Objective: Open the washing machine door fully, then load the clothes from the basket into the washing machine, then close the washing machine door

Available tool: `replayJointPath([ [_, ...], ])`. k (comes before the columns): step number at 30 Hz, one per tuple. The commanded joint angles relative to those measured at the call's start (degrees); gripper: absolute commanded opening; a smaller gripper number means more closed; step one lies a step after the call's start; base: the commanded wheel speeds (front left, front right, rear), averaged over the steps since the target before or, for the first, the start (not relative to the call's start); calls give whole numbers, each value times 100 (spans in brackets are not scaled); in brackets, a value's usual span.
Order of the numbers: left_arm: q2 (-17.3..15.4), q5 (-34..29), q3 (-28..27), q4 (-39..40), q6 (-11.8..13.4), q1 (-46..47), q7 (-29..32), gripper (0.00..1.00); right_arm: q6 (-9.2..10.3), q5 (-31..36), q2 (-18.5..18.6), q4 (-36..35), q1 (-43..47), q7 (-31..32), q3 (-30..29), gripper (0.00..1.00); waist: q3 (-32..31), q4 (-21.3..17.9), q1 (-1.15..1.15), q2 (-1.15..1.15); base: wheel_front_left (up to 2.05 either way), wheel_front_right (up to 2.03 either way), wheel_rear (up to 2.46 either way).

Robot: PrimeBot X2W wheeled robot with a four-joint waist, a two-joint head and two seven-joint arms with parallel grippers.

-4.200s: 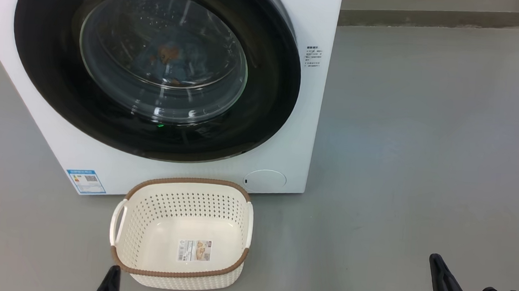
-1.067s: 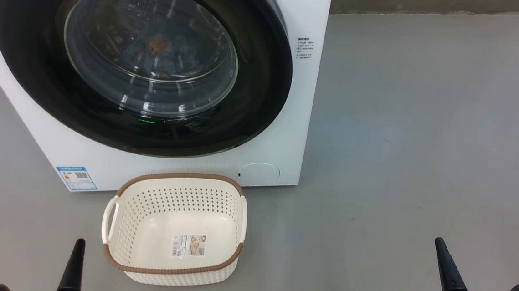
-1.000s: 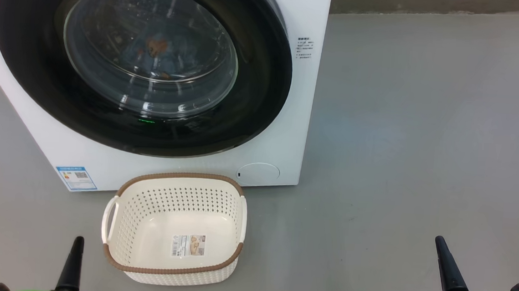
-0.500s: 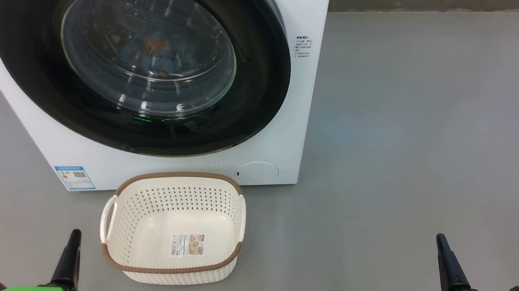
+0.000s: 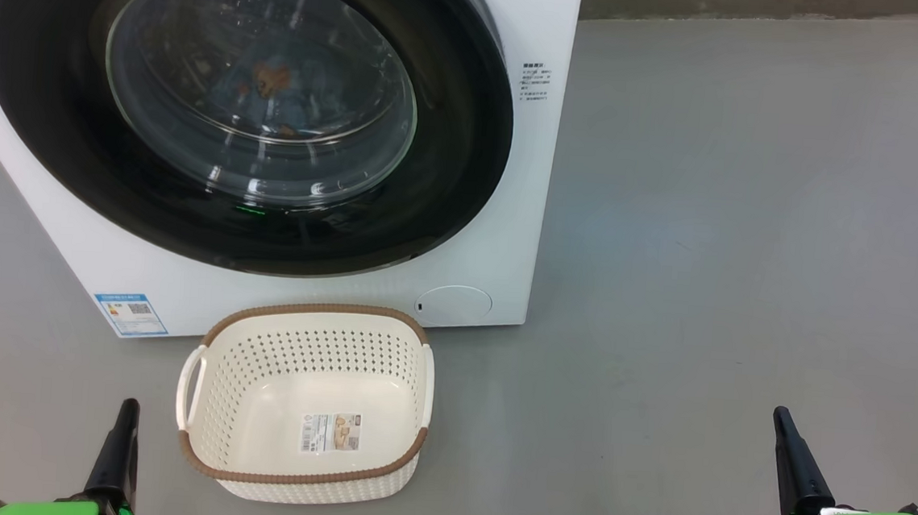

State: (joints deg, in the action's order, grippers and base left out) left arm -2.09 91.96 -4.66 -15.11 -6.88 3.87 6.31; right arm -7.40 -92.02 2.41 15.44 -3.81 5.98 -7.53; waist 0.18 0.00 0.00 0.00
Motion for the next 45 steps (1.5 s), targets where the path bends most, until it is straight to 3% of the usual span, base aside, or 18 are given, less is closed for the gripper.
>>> replayJointPath([
  [1, -79, 18, -189, 104, -60, 233, 20, 0, -9, -31, 65, -142, -236, 34, 121, 0, 0, 0, 0, 0, 0, 0, 0],
  [45, -78, 19, -187, 105, -60, 233, 19, 0, -9, -20, 56, -142, -237, 45, 108, 0, 0, 0, 0, 0, 0, 0, 0],
])
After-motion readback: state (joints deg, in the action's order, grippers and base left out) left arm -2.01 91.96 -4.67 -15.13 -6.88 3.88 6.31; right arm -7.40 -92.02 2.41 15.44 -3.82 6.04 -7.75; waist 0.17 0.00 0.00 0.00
